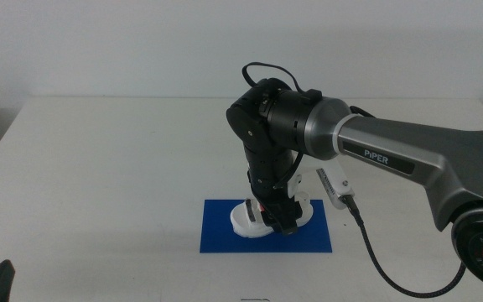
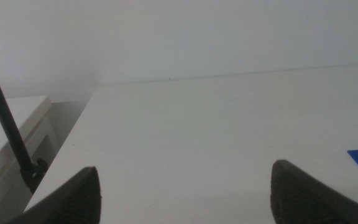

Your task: Use one arm to grab the shoe from the table and place it on the mat.

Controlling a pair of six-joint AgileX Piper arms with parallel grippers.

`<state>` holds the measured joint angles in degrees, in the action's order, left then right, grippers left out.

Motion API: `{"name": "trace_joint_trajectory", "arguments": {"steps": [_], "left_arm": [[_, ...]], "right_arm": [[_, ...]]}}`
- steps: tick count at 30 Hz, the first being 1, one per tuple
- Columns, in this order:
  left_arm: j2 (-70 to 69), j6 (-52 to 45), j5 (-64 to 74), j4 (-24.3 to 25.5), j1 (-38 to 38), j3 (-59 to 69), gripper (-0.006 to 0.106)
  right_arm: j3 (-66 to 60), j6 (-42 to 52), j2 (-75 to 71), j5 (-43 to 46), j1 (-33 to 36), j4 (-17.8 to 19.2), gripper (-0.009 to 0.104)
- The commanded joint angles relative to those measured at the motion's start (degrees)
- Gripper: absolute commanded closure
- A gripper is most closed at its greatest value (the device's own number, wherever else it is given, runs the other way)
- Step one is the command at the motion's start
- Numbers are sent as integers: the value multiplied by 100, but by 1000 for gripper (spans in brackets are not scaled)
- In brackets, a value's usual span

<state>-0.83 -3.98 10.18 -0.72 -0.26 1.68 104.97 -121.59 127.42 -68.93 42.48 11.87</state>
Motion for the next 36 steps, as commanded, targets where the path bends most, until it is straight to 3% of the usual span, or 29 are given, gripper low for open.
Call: {"name": "trace_joint_trajectory", "arguments": {"steps": [1,9,13,14,16,18,22,25,31,36], "left_arm": [[-107,84,-476,-49,-3,-19,7],[-107,84,-476,-49,-3,-19,7],[-107,84,-476,-49,-3,-19,7],[-107,84,-476,-49,-3,-19,7],[-107,84,-476,-49,-3,-19,7],[-107,84,-476,-49,-3,-19,7],[-107,84,-476,-49,-3,-19,7],[-107,84,-476,-49,-3,-19,7],[-107,84,-476,-49,-3,-19,7],[-107,84,-476,-49,-3,-19,7]], "right_arm": [[192,-105,-323,-558,-3,94,96],[192,-105,-238,-521,3,71,96],[192,-105,-238,-490,3,196,84],[192,-105,-238,-497,3,196,79],[192,-105,-238,-531,3,201,43],[192,-105,-238,-531,3,240,30],[192,-94,-251,-280,3,258,16],[192,257,-423,88,3,166,13],[192,1209,-1061,-350,3,-247,13],[187,2381,-1914,-553,3,-192,13]]}}
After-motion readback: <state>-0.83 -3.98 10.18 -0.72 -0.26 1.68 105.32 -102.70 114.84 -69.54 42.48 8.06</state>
